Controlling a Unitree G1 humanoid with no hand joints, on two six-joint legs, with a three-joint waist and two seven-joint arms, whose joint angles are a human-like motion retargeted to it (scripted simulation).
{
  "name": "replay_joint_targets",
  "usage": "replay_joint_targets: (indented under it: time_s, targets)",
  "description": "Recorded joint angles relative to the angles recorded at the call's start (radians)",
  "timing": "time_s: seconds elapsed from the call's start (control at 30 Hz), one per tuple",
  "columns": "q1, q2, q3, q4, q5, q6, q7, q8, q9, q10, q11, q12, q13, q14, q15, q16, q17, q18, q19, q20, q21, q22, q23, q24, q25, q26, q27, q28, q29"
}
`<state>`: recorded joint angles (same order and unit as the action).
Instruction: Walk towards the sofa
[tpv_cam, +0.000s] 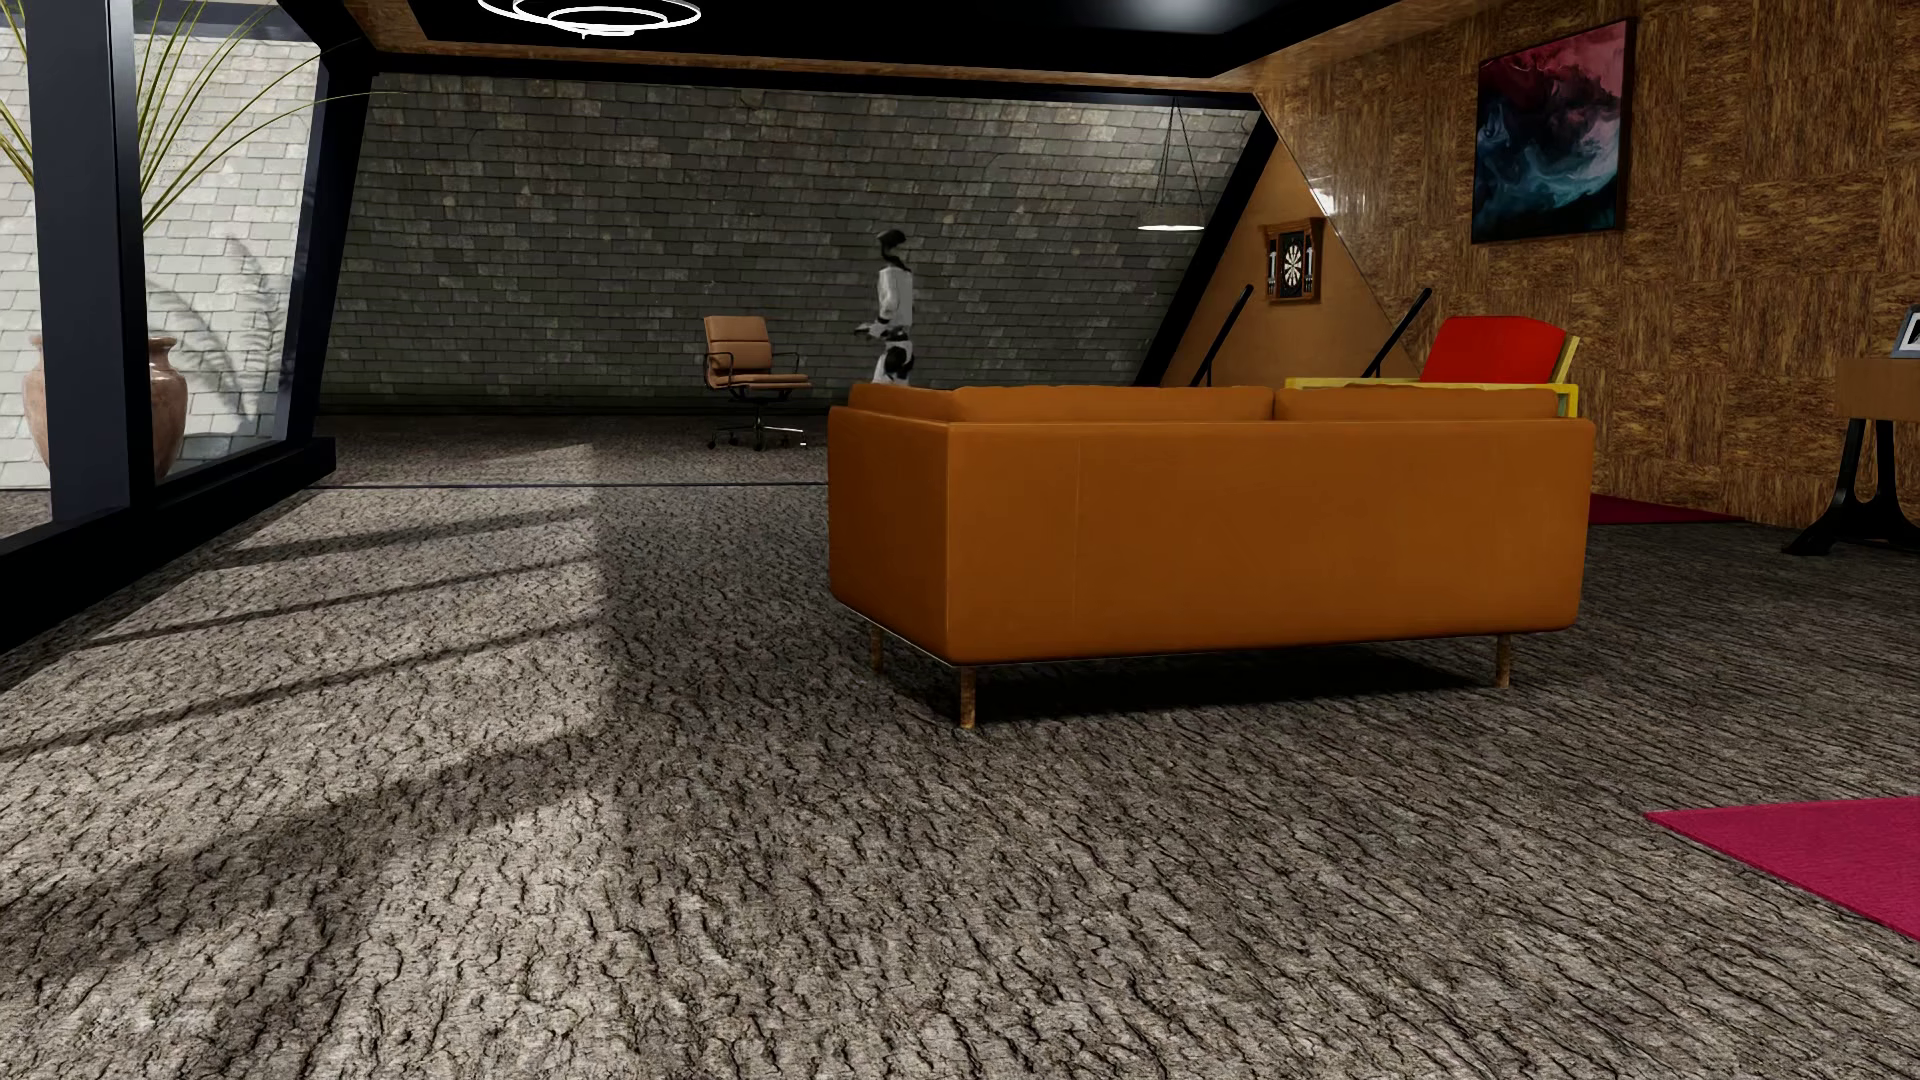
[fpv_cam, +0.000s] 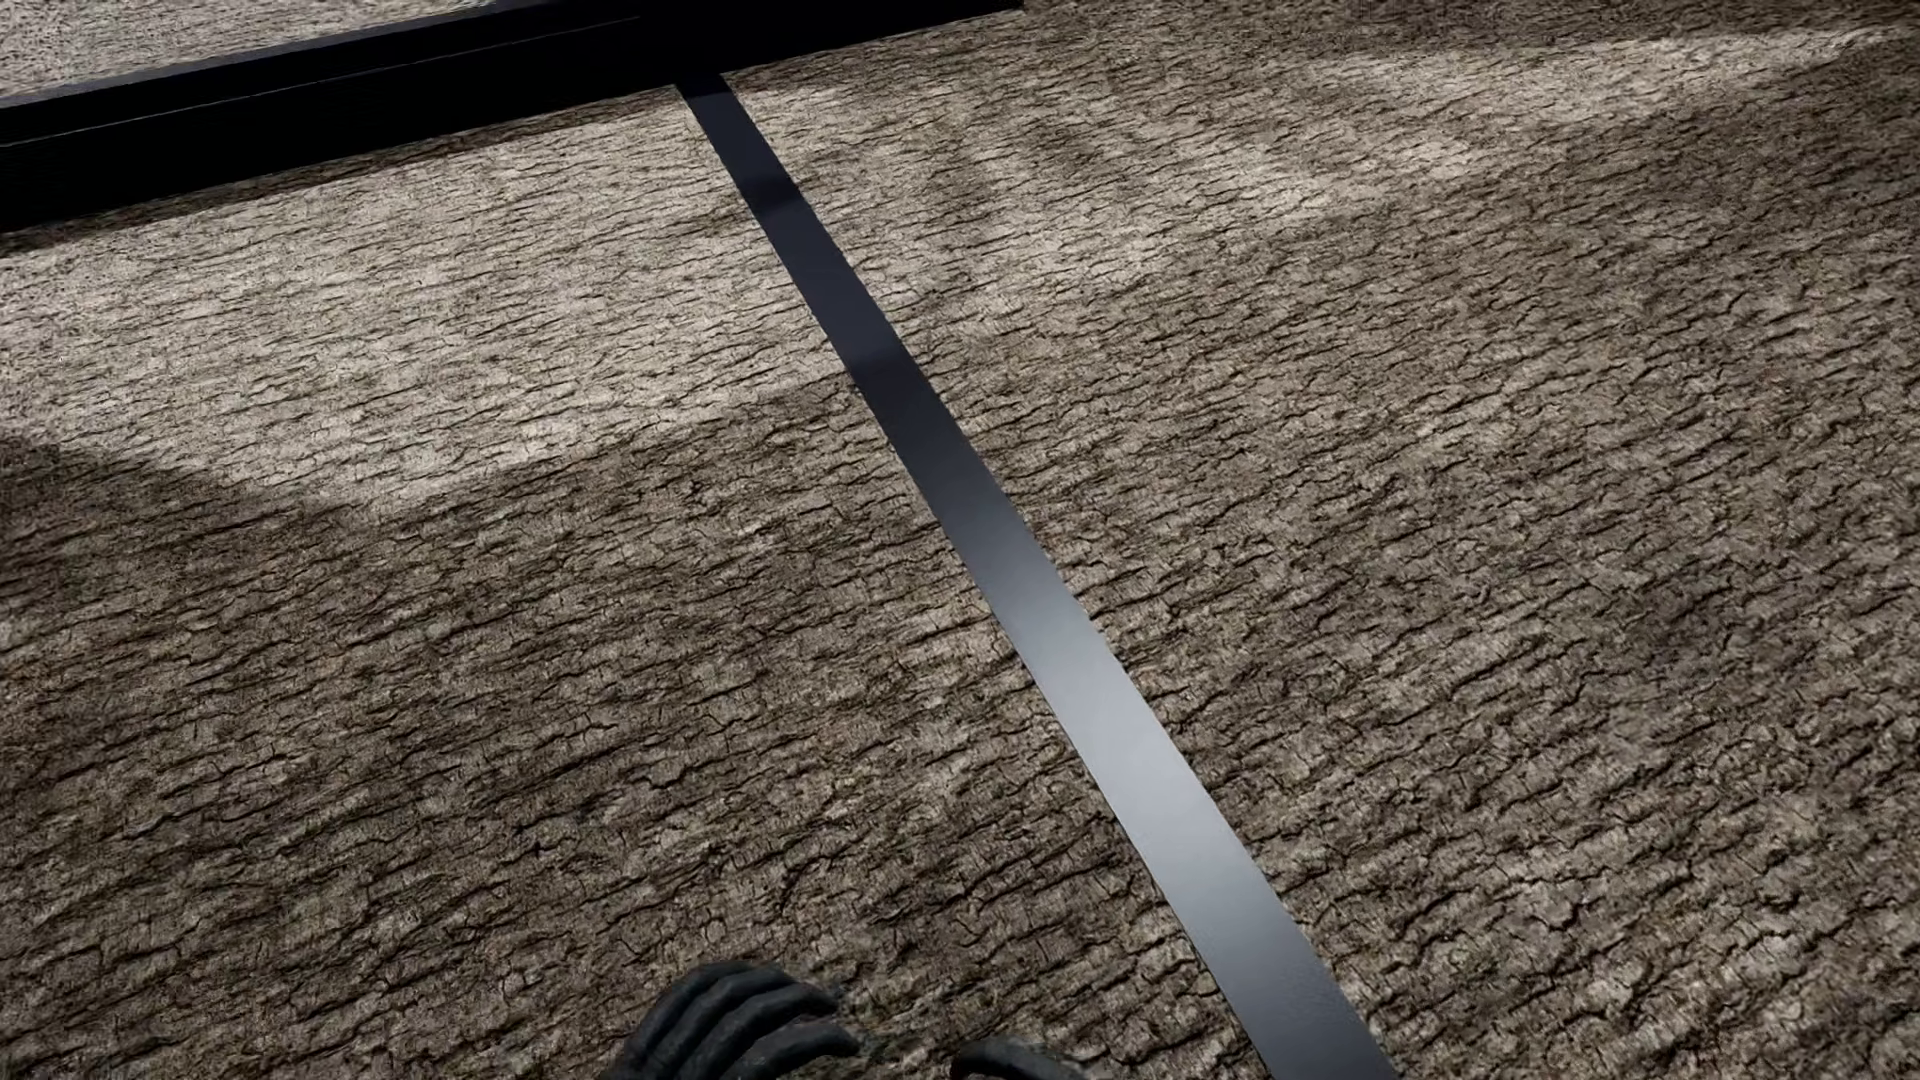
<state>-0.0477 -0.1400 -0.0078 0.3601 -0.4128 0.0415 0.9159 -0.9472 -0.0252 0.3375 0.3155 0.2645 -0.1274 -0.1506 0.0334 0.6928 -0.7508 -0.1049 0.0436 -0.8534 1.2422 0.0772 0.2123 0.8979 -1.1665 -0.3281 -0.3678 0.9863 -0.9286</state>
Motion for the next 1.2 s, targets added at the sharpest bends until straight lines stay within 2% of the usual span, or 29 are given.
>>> replay_joint_targets:
  time_s: [0.07,0.13,0.17,0.2,0.27,0.3,0.33,0.43,0.5,0.6,0.63,0.7,0.77,0.8,0.87,0.9,0.93,0.97,1.0,1.03,1.07,1.1,1.13,1.17,1.2]
  targets:
    - [0.006,0.025,0.023,-0.111,-0.105,-0.032,-0.035,-0.029,-0.01,-0.043,0.02,0.001,0.0,-0.014,0.03,0.0,-0.008,0.031,0.024,0.024,0.031,0.0,0.013,0.014,0.052,-0.019,0.012,-0.019,0.006]
    - [-0.01,0.042,0.043,-0.21,-0.232,-0.069,-0.09,-0.053,-0.014,-0.044,0.089,0.002,0.014,-0.043,0.007,-0.014,-0.018,0.066,0.006,0.039,0.018,-0.014,0.015,0.016,0.065,-0.036,0.037,-0.018,0.0]
    - [-0.025,0.014,0.041,-0.256,-0.289,-0.087,-0.134,0.022,-0.011,-0.028,0.148,0.003,0.032,-0.062,-0.045,-0.019,-0.023,0.084,-0.009,0.034,-0.009,-0.018,0.018,0.011,0.049,-0.041,0.045,-0.015,-0.01]
    - [-0.038,-0.053,0.029,-0.297,-0.304,-0.103,-0.188,0.2,-0.006,-0.013,0.205,0.003,0.043,-0.078,-0.106,-0.018,-0.016,0.101,-0.008,0.022,-0.018,-0.025,0.02,0.004,0.036,-0.04,0.073,-0.012,-0.031]
    - [-0.057,-0.176,0.009,-0.357,-0.192,-0.128,-0.3,0.6,0.003,0.005,0.275,-0.007,0.082,-0.097,-0.186,-0.008,-0.004,0.13,-0.021,-0.006,-0.081,-0.037,0.006,-0.008,-0.005,-0.036,0.102,-0.004,-0.056]
    - [-0.067,-0.213,0.007,-0.377,-0.119,-0.138,-0.352,0.733,0.006,0.017,0.308,-0.012,0.11,-0.106,-0.201,-0.003,-0.006,0.142,-0.002,-0.022,-0.12,-0.038,-0.004,-0.011,-0.033,-0.031,0.105,-0.003,-0.057]
    - [-0.074,-0.238,0.008,-0.396,-0.058,-0.146,-0.403,0.809,0.01,0.025,0.341,-0.016,0.139,-0.112,-0.206,0.002,-0.013,0.152,0.009,-0.039,-0.153,-0.036,-0.006,-0.012,-0.058,-0.024,0.102,-0.002,-0.056]
    - [-0.085,-0.303,0.008,-0.468,0.081,-0.169,-0.574,0.89,0.027,0.039,0.411,-0.006,0.193,-0.12,-0.222,0.01,-0.022,0.179,-0.016,-0.061,-0.227,-0.053,-0.004,-0.005,-0.096,-0.01,0.071,-0.001,-0.025]
    - [-0.083,-0.348,0.009,-0.524,0.184,-0.181,-0.691,0.945,0.039,0.041,0.395,-0.005,0.203,-0.119,-0.213,0.006,-0.029,0.195,-0.015,-0.06,-0.252,-0.067,-0.019,-0.001,-0.115,-0.01,0.045,-0.001,-0.002]
    - [-0.065,-0.4,0.018,-0.604,0.317,-0.193,-0.863,0.989,0.055,0.036,0.284,0.008,0.173,-0.114,-0.125,-0.004,-0.049,0.213,-0.019,-0.039,-0.213,-0.072,-0.032,0.018,-0.124,-0.006,0.014,-0.001,0.008]
    - [-0.054,-0.411,0.022,-0.627,0.358,-0.194,-0.921,0.997,0.059,0.032,0.224,0.015,0.151,-0.111,-0.08,-0.009,-0.059,0.217,-0.013,-0.03,-0.182,-0.071,-0.039,0.026,-0.117,-0.003,0.007,-0.001,0.013]
    - [-0.026,-0.422,0.029,-0.665,0.428,-0.196,-1.033,1.004,0.065,0.022,0.086,0.037,0.101,-0.103,0.009,-0.02,-0.066,0.221,0.044,-0.004,-0.113,-0.075,-0.043,0.036,-0.103,-0.003,0.0,-0.001,0.02]
    - [0.004,-0.425,0.036,-0.702,0.459,-0.197,-1.138,0.971,0.068,0.018,-0.04,0.052,0.057,-0.098,0.033,-0.032,-0.069,0.223,0.073,0.019,-0.056,-0.082,-0.042,0.047,-0.095,-0.01,0.002,-0.001,0.021]
    - [0.023,-0.424,0.038,-0.721,0.479,-0.195,-1.191,0.999,0.07,0.02,-0.086,0.054,0.039,-0.101,0.03,-0.033,-0.071,0.227,0.113,0.025,-0.029,-0.083,-0.042,0.053,-0.088,-0.015,0.007,-0.001,0.02]
    - [0.073,-0.408,0.037,-0.752,0.54,-0.185,-1.293,1.18,0.07,0.028,-0.086,0.048,0.033,-0.104,0.015,-0.029,-0.064,0.239,0.144,0.029,-0.014,-0.063,-0.032,0.046,-0.075,-0.033,0.01,-0.001,0.018]
    - [0.103,-0.388,0.037,-0.758,0.569,-0.178,-1.341,1.269,0.067,0.028,-0.067,0.049,0.031,-0.096,0.066,-0.025,-0.057,0.247,0.067,0.03,-0.013,-0.055,-0.03,0.038,-0.06,-0.034,0.014,-0.001,0.022]
    - [0.128,-0.368,0.04,-0.761,0.551,-0.169,-1.377,1.255,0.063,0.033,-0.073,0.048,0.03,-0.086,0.155,-0.024,-0.049,0.237,0.027,0.034,-0.021,-0.042,-0.031,0.026,-0.056,-0.034,0.014,-0.001,0.029]
    - [0.154,-0.35,0.042,-0.756,0.525,-0.156,-1.398,1.203,0.058,0.051,-0.064,0.049,0.026,-0.072,0.181,-0.026,-0.039,0.217,-0.008,0.045,-0.032,-0.025,-0.036,0.017,-0.064,-0.034,0.009,-0.001,0.031]
    - [0.168,-0.333,0.04,-0.746,0.511,-0.138,-1.412,1.157,0.053,0.082,-0.043,0.054,0.018,-0.046,0.151,-0.032,-0.028,0.193,-0.028,0.062,-0.037,-0.003,-0.042,0.018,-0.075,-0.032,0.002,-0.001,0.026]
    - [0.168,-0.311,0.036,-0.737,0.503,-0.118,-1.415,1.117,0.049,0.133,-0.024,0.053,0.021,0.003,0.108,-0.044,-0.021,0.146,-0.038,0.081,-0.047,0.035,-0.044,0.027,-0.088,-0.038,-0.01,-0.001,0.02]
    - [0.154,-0.287,0.03,-0.727,0.5,-0.097,-1.414,1.079,0.045,0.202,-0.009,0.063,0.013,0.058,0.069,-0.044,-0.02,0.006,-0.052,0.091,-0.04,0.056,-0.045,0.047,-0.076,-0.039,-0.014,-0.001,0.026]
    - [0.118,-0.274,0.017,-0.718,0.499,-0.079,-1.366,1.031,0.043,0.307,0.019,0.066,0.011,0.131,0.027,-0.022,-0.019,-0.136,-0.065,0.089,-0.033,0.073,-0.049,0.06,-0.059,-0.042,-0.013,-0.003,0.039]
    - [0.054,-0.26,-0.007,-0.714,0.489,-0.064,-1.236,0.974,0.042,0.455,0.048,0.064,0.005,0.212,-0.016,0.01,-0.01,-0.143,-0.075,0.076,-0.032,0.081,-0.048,0.067,-0.045,-0.053,-0.013,-0.007,0.052]
    - [-0.044,-0.247,-0.037,-0.663,0.478,-0.049,-1.097,0.911,0.044,0.612,0.075,0.05,0.002,0.34,-0.058,0.046,-0.001,-0.143,-0.084,0.049,-0.038,0.084,-0.054,0.058,-0.041,-0.063,-0.014,-0.007,0.057]
    - [-0.135,-0.23,-0.059,-0.59,0.474,-0.03,-1.035,0.856,0.045,0.736,0.087,0.029,-0.002,0.418,-0.092,0.067,0.007,-0.143,-0.091,0.016,-0.048,0.081,-0.058,0.037,-0.047,-0.067,-0.016,-0.002,0.053]
